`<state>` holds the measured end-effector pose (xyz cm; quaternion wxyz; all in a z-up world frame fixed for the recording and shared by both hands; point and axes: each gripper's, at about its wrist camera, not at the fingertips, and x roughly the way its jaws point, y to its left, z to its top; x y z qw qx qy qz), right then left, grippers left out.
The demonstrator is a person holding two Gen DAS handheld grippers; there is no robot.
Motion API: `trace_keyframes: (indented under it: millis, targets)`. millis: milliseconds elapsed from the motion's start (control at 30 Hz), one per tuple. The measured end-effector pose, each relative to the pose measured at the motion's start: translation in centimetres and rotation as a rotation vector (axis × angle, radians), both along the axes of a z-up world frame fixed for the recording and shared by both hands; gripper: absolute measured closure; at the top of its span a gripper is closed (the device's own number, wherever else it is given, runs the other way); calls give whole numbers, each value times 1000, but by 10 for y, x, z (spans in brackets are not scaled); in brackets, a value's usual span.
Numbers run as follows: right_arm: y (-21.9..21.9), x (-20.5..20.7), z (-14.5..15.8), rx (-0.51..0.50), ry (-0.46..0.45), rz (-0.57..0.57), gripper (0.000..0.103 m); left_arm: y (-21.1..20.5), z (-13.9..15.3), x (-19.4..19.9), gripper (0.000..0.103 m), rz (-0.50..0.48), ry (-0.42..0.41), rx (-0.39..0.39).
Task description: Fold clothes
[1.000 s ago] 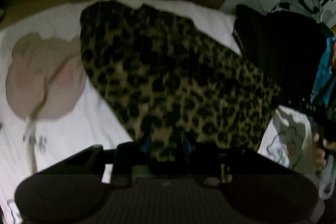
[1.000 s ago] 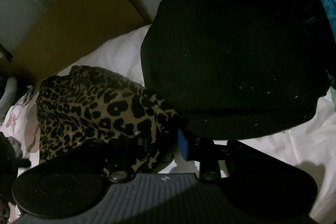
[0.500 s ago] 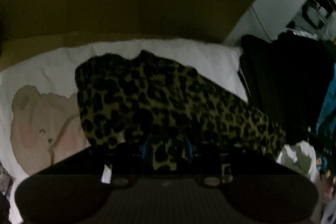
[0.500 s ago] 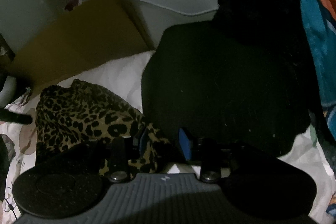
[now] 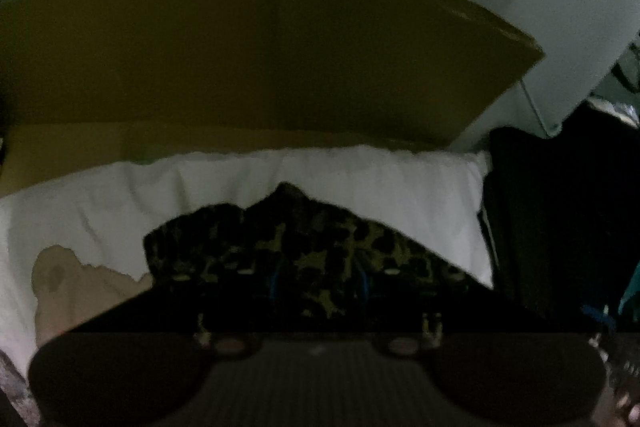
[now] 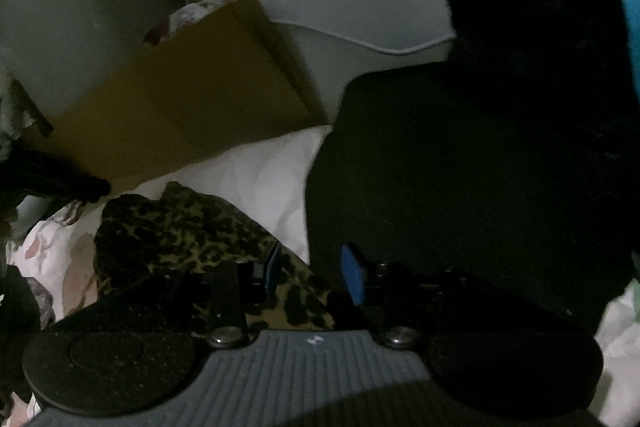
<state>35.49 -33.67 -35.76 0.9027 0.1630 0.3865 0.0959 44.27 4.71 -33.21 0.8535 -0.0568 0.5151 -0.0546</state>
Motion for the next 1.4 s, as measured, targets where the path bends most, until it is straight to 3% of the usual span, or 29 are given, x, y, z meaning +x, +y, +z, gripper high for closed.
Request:
trace_keyframes:
  millis: [533, 667, 900, 1400]
  targets:
    - [59, 35, -12, -19, 2, 141, 63, -24, -28, 34, 71, 84, -6, -20]
    - [75, 46, -18, -37, 11, 188, 63, -16, -47, 30, 70, 179, 31, -31]
    - [101, 61, -24, -81, 21, 259, 63, 14, -68, 14, 68, 358, 88, -128]
    - [139, 107, -47, -118, 145, 363, 63, 18, -85, -2, 68, 365, 152, -147]
